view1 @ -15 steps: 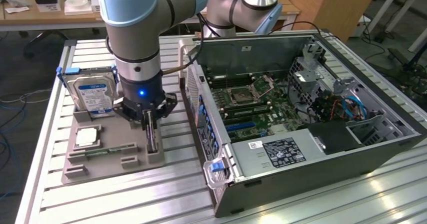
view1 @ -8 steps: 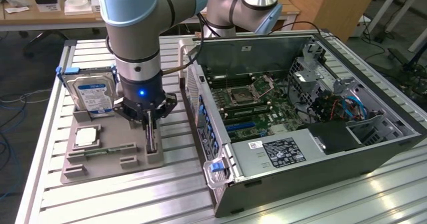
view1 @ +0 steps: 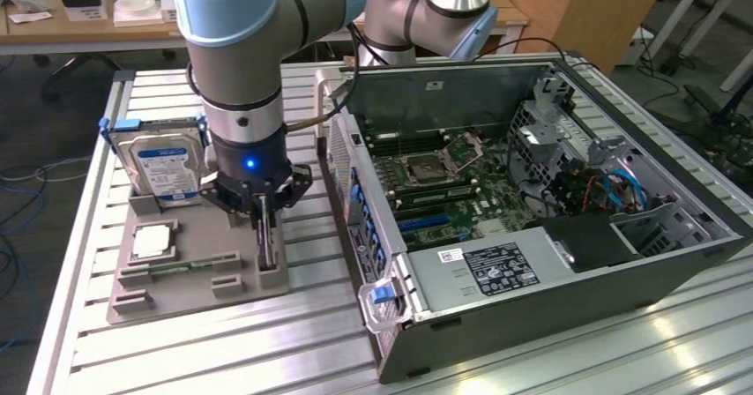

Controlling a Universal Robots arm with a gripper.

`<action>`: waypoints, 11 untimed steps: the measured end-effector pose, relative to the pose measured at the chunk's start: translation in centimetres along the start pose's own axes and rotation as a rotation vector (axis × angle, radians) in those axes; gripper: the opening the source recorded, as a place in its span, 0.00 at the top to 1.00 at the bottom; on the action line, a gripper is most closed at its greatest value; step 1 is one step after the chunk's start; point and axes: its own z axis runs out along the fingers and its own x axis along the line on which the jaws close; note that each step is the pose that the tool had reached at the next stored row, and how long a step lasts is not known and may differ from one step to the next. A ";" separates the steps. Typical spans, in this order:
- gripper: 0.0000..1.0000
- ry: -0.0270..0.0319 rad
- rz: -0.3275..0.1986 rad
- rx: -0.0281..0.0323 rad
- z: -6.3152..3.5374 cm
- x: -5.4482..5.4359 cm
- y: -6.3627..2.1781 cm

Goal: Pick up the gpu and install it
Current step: 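Pick up the gpu and move the gpu toward the slot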

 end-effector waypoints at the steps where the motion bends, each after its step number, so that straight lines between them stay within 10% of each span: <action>1: 0.72 0.0001 0.000 0.0000 -0.07 0.0 0.00; 11: 0.72 0.0003 0.000 -0.0004 -1.41 0.0 0.05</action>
